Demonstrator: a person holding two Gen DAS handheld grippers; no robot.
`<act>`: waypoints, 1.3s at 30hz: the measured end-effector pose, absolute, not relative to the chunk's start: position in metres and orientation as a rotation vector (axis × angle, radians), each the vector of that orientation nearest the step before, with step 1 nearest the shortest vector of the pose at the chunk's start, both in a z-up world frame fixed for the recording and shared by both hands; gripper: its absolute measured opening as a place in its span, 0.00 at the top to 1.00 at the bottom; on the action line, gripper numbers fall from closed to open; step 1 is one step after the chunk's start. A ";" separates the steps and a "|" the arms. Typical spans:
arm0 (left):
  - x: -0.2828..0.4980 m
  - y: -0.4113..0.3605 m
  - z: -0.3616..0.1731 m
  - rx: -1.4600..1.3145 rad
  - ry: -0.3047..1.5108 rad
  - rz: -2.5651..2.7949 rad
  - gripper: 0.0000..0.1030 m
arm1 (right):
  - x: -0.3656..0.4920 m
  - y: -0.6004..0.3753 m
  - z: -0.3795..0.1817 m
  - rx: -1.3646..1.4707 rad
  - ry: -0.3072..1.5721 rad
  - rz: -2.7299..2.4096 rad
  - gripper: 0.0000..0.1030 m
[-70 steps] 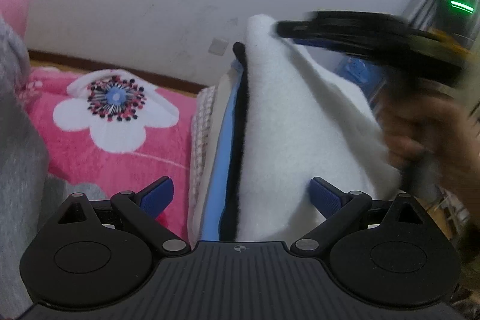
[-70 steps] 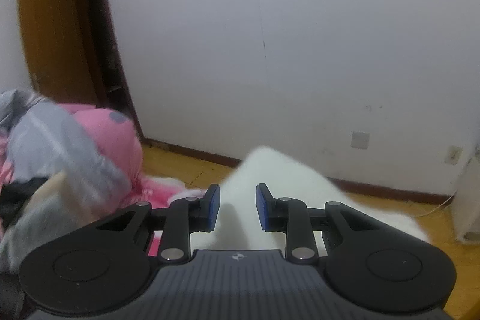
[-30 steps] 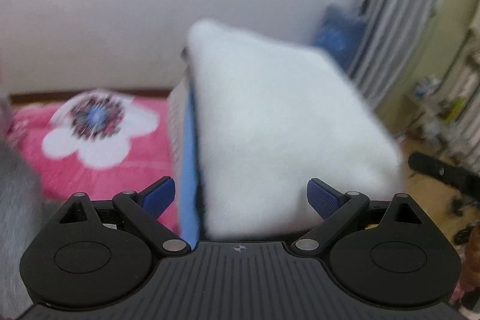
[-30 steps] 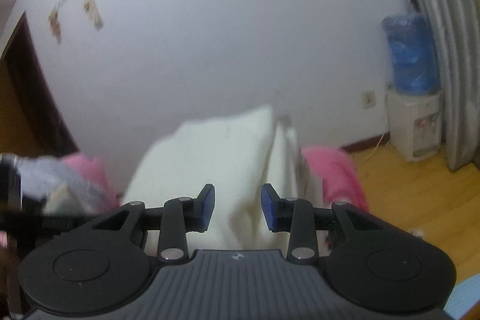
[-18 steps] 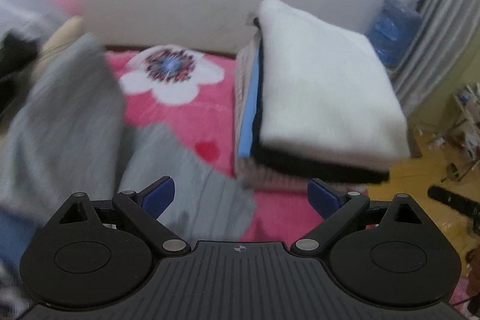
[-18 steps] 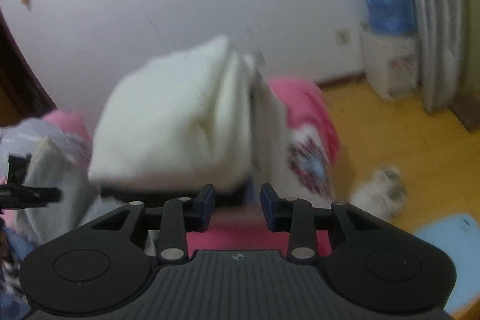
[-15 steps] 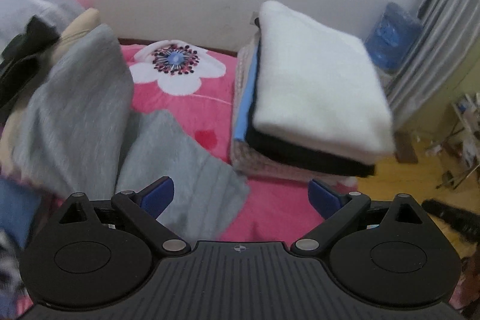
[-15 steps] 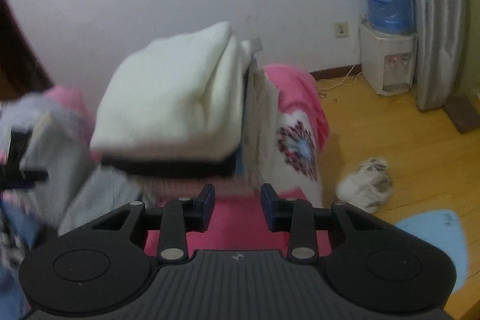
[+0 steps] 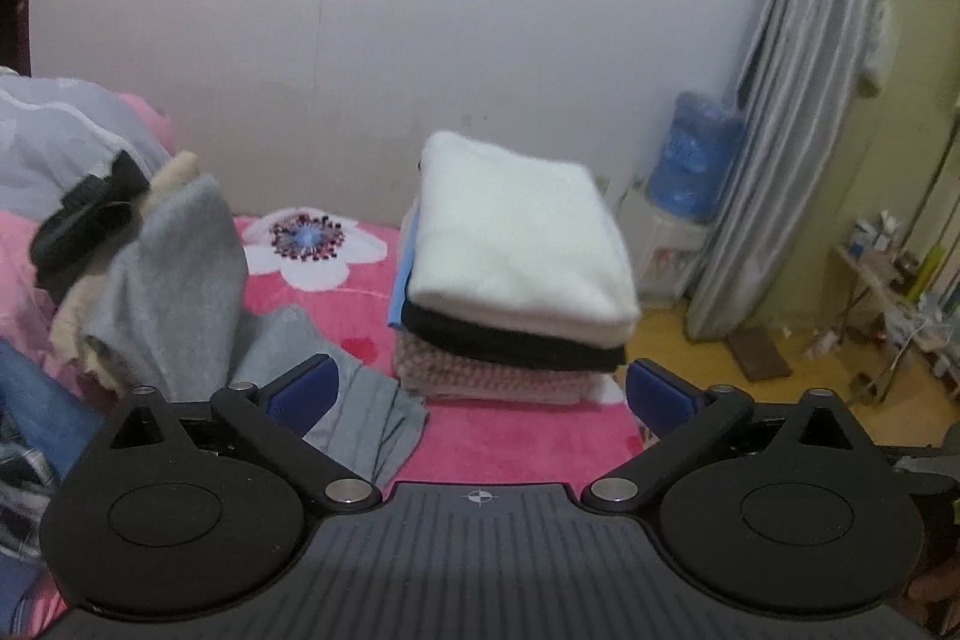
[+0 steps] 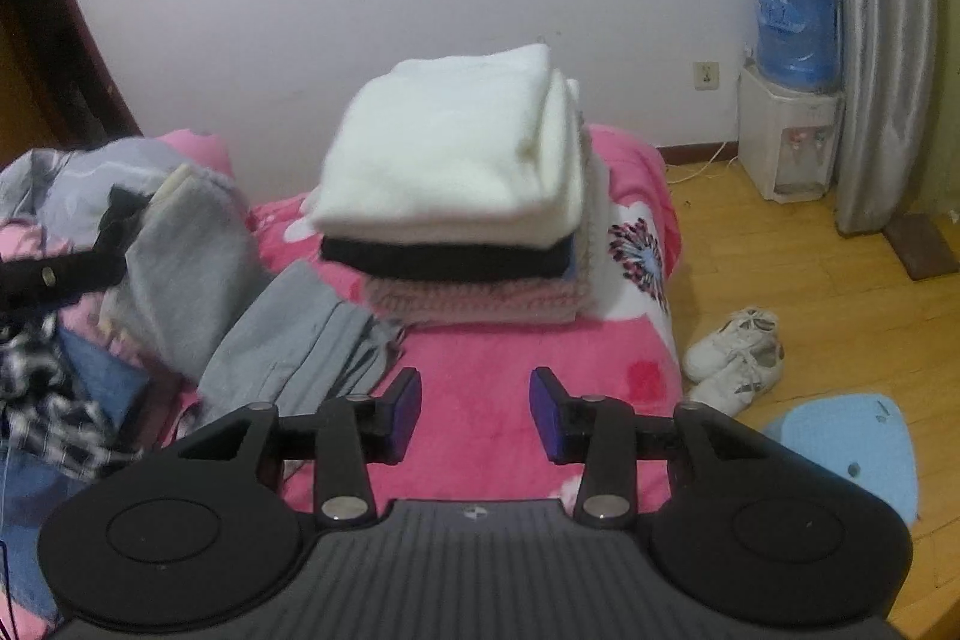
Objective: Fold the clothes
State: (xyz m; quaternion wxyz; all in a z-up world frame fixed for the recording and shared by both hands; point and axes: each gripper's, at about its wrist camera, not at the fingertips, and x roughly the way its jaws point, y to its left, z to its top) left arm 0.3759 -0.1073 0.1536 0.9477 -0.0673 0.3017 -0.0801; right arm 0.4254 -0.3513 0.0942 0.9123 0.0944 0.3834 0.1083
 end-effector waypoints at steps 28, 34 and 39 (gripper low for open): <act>0.188 -0.068 0.224 -0.088 0.605 0.054 0.00 | 0.229 -0.265 0.195 0.032 0.683 0.075 0.00; 0.184 -0.075 0.225 -0.057 0.619 0.071 0.00 | 0.215 -0.260 0.201 -0.002 0.690 0.019 0.00; 0.181 -0.079 0.226 -0.053 0.600 0.069 0.00 | 0.204 -0.257 0.206 -0.029 0.695 -0.028 0.00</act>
